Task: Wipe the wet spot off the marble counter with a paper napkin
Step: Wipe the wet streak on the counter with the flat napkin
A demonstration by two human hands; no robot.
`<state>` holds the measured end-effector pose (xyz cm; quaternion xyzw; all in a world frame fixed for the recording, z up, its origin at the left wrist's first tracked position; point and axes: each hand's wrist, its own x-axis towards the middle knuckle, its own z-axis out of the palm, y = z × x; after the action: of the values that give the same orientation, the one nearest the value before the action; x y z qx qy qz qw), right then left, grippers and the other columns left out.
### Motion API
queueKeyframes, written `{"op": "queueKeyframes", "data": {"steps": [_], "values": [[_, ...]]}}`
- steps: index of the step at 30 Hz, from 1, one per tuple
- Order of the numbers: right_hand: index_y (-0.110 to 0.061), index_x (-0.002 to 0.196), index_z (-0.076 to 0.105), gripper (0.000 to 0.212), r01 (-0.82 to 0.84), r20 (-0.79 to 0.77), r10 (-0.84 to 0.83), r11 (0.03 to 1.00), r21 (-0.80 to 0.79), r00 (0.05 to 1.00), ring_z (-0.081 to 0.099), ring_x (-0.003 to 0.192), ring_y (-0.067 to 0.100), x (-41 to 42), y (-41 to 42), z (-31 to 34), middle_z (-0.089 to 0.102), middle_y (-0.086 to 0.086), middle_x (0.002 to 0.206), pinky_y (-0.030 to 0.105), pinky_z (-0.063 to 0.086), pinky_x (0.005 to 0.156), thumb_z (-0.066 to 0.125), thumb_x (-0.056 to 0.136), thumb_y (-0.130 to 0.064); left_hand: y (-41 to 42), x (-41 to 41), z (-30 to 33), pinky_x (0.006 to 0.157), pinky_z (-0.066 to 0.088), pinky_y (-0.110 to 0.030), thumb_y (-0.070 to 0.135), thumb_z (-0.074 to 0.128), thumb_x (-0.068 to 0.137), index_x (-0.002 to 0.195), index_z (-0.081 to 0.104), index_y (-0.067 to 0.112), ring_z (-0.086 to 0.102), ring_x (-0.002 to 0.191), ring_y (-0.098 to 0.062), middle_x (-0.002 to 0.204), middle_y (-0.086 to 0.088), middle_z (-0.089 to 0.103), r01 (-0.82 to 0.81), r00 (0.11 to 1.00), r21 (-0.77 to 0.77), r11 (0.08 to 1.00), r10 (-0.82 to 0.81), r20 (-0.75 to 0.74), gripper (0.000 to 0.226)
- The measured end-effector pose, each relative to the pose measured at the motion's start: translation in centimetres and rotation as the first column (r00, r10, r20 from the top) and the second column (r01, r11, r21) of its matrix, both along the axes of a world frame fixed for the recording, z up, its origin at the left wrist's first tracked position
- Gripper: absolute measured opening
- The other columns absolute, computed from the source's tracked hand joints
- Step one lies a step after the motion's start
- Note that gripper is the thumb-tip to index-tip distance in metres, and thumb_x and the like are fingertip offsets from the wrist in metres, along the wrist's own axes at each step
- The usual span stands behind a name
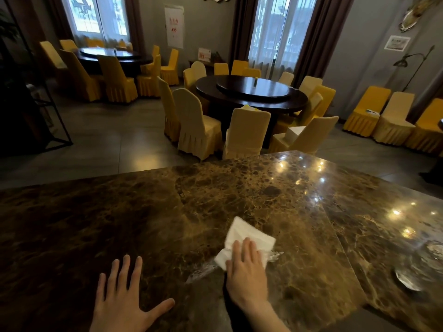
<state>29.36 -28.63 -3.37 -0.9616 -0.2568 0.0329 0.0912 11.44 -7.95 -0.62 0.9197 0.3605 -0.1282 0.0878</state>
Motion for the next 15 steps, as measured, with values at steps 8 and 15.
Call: {"op": "queueKeyframes", "data": {"steps": [8, 15], "values": [[-0.031, 0.152, 0.027, 0.053, -0.487, 0.033, 0.486, 0.871, 0.067, 0.874, 0.011, 0.148, 0.024, -4.1, 3.2, 0.9, 0.021, 0.002, 0.161, 0.053, 0.009, 0.116, 0.033, 0.102, -0.047, 0.3, -0.7, -1.3, 0.114, 0.023, -0.055, 0.112, 0.026, 0.05, 0.149, 0.046, 0.015, 0.046, 0.14, -0.036, 0.156, -0.016, 0.04, 0.069, 0.997, -0.061, 0.996, -0.068, 0.032, 0.14], [-0.027, 0.157, 0.011, 0.064, -0.011, -0.016, 0.011, 1.0, 0.022, 1.0, -0.009, 0.149, 0.023, 1.8, -2.5, 1.0, -0.005, 0.003, 0.162, 0.04, -0.001, 0.121, 0.018, 0.101, -0.056, 0.0, 0.2, 1.3, 0.126, -0.014, -0.052, 0.11, -0.015, 0.021, 0.142, -0.038, 0.026, -0.029, 0.15, -0.024, 0.158, -0.004, -0.038, 0.006, 0.998, -0.059, 0.998, -0.01, -0.067, 0.15]]}}
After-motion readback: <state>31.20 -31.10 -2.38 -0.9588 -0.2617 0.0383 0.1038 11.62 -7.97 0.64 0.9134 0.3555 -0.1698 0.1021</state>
